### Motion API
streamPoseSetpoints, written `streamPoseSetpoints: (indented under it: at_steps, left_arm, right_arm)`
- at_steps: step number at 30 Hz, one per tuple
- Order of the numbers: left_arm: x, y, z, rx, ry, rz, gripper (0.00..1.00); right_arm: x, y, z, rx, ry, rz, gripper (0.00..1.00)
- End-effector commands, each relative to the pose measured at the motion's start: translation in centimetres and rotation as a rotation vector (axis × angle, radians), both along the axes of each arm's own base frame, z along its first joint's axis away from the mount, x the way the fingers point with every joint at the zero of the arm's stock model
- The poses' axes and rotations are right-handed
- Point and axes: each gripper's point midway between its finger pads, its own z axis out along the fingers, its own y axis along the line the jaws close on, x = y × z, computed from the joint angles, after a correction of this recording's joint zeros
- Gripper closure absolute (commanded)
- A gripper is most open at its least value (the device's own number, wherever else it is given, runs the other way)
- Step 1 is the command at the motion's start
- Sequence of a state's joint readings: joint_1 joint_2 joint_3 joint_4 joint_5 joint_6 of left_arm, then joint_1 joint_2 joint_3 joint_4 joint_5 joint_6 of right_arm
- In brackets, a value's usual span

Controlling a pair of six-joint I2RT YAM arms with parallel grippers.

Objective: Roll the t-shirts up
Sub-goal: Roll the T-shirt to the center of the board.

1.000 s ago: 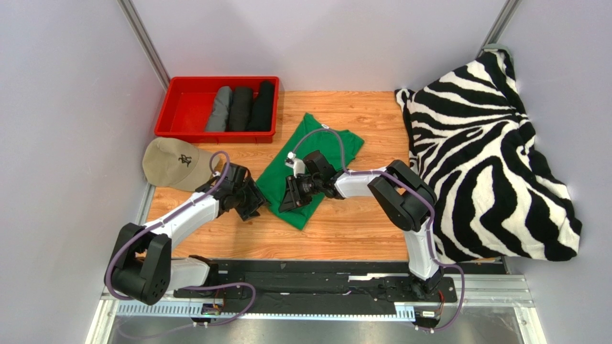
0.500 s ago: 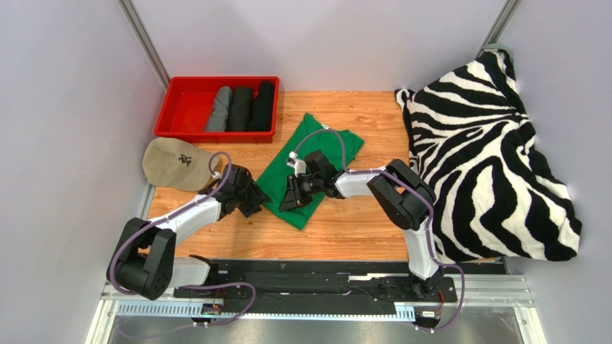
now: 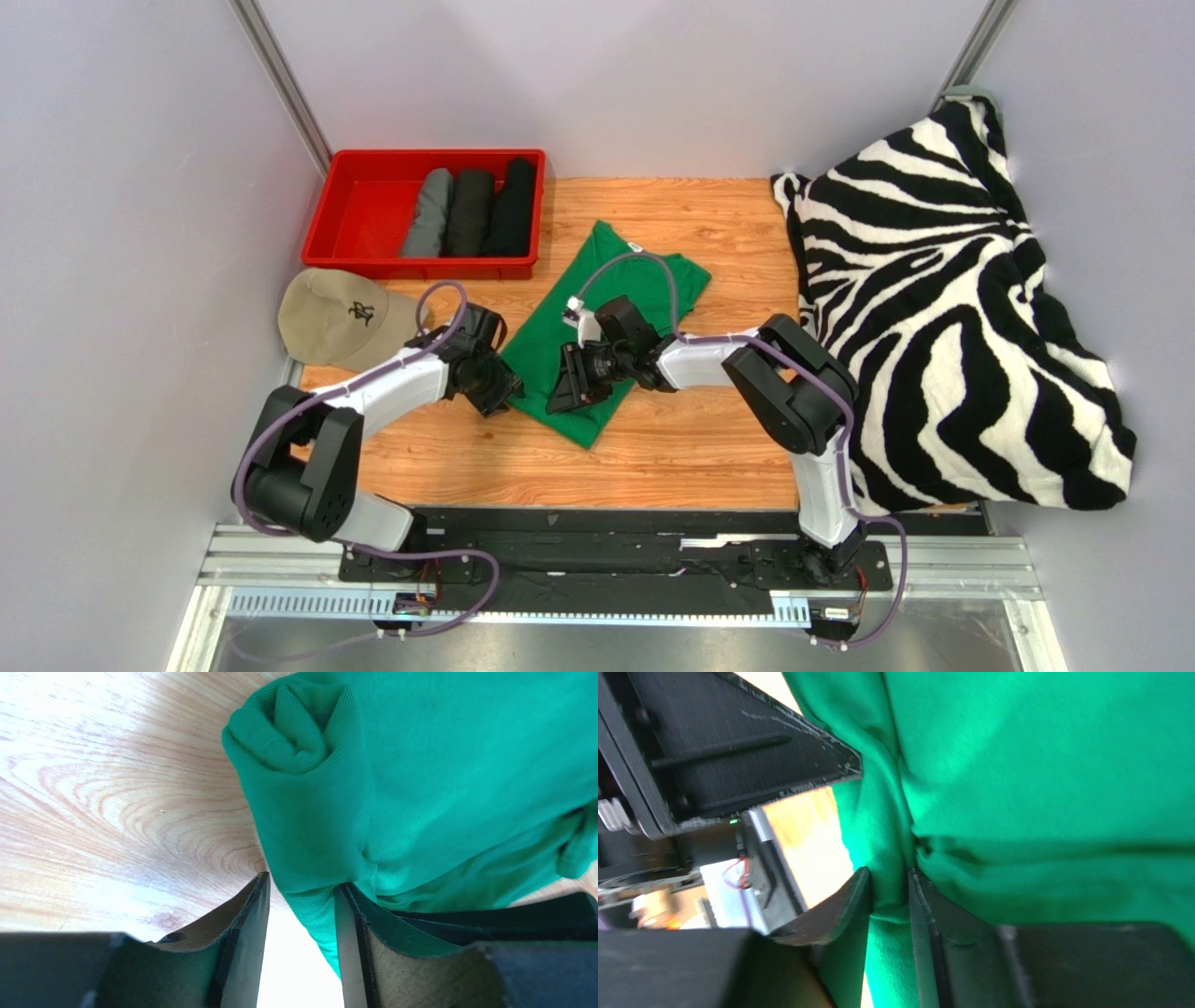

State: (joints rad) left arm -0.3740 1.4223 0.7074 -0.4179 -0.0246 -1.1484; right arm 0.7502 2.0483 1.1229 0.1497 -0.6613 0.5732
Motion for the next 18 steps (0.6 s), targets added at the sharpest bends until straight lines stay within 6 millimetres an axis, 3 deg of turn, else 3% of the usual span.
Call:
streamPoseSetpoints:
  at_steps: [1, 4, 5, 7, 8, 9, 11, 12, 14, 18]
  left_arm:
    - [-0.7, 2.0, -0.9, 0.133, 0.1, 0.034, 0.54]
    - [-0.6, 1.9, -1.0, 0.15, 0.138, 0.005, 0.54]
    - [-0.5, 1.8, -0.9, 0.152, 0.146, -0.002, 0.54]
    - [-0.6, 1.7, -1.1, 0.154, 0.162, -0.014, 0.54]
    - [-0.6, 1.6, -1.1, 0.157, 0.166, -0.024, 0.54]
    - [-0.7, 1.6, -1.3, 0.157, 0.179, -0.029, 0.54]
    - [-0.5, 1.5, -1.1, 0.163, 0.185, -0.046, 0.54]
    - [-0.6, 1.5, -1.3, 0.164, 0.196, -0.052, 0.54]
    - [-0.5, 1.5, -1.2, 0.168, 0.198, -0.066, 0.54]
    - [-0.6, 1.4, -1.3, 0.167, 0.207, -0.082, 0.54]
  right_arm:
    - [0.4, -2.8, 0.0, -0.161, -0.152, -0.079, 0.62]
    - [0.2, -3.6, 0.7, -0.268, -0.308, -0.099, 0.53]
    - [-0.7, -3.5, 1.9, -0.279, -0.359, -0.087, 0.5]
    - [-0.2, -4.1, 2.7, -0.35, -0.487, -0.112, 0.49]
    - [-1.4, -3.7, 3.6, -0.355, -0.536, -0.09, 0.47]
    - [-0.7, -4.3, 3.9, -0.41, -0.618, -0.113, 0.46]
    - [-2.2, -3.7, 4.5, -0.443, -0.708, -0.071, 0.44]
    - [-1.9, -3.8, 5.0, -0.476, -0.763, -0.083, 0.43]
    - [-3.1, -3.4, 4.9, -0.534, -0.845, -0.014, 0.41]
    - [-3.3, -2.8, 3.8, -0.662, -0.968, 0.047, 0.41]
